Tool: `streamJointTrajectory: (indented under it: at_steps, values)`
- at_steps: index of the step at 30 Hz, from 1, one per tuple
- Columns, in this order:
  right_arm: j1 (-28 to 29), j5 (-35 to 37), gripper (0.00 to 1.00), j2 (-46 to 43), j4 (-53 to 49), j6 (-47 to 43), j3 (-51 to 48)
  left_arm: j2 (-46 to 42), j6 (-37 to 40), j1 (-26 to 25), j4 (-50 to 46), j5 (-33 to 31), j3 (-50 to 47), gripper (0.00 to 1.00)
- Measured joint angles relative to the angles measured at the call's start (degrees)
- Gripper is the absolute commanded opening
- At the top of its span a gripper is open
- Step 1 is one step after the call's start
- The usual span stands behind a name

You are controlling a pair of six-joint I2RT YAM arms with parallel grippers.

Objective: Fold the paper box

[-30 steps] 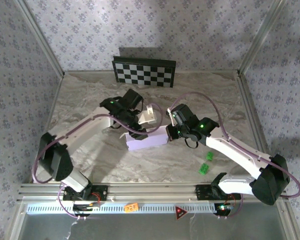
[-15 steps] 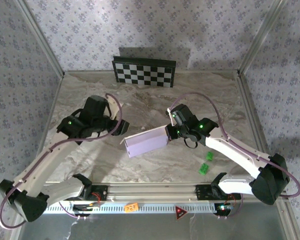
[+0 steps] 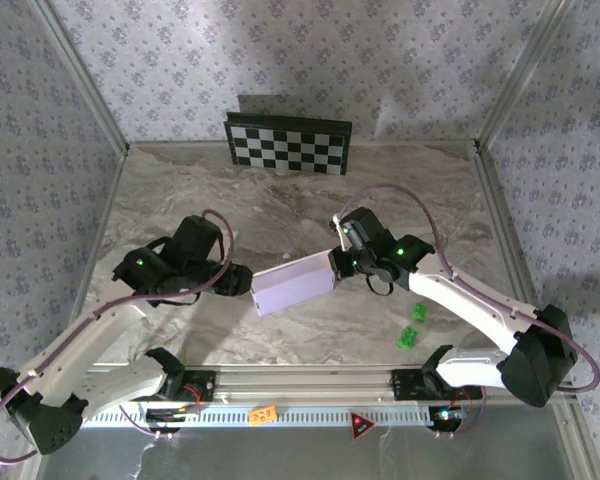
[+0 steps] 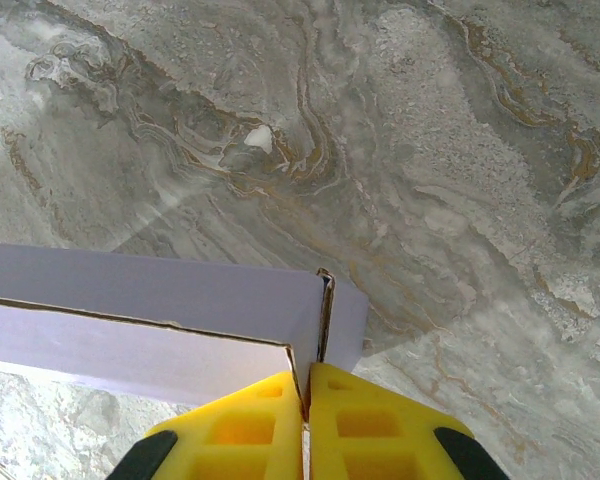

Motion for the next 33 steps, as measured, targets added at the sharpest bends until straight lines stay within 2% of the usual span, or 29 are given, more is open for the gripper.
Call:
streamJointTrajectory:
  at_steps: [9,13,19,33]
  values:
    - [0.0,-0.1,0.10,0.0,0.0,0.0,0.0,3.3,-2.4,-1.0,0.4,-1.9,-1.8,0.42]
    - [0.0,-0.1,0.10,0.0,0.0,0.0,0.0,3.9,-3.2,-1.0,1.0,-2.0,-1.8,0.29]
    - [0.0,-0.2,0.10,0.0,0.0,0.4,0.0,4.8,-4.3,-1.0,2.5,-0.7,-1.9,0.18]
    - [-0.1,0.4,0.10,0.0,0.0,0.8,0.0,7.0,-8.6,-1.0,3.3,0.4,-0.7,0.09]
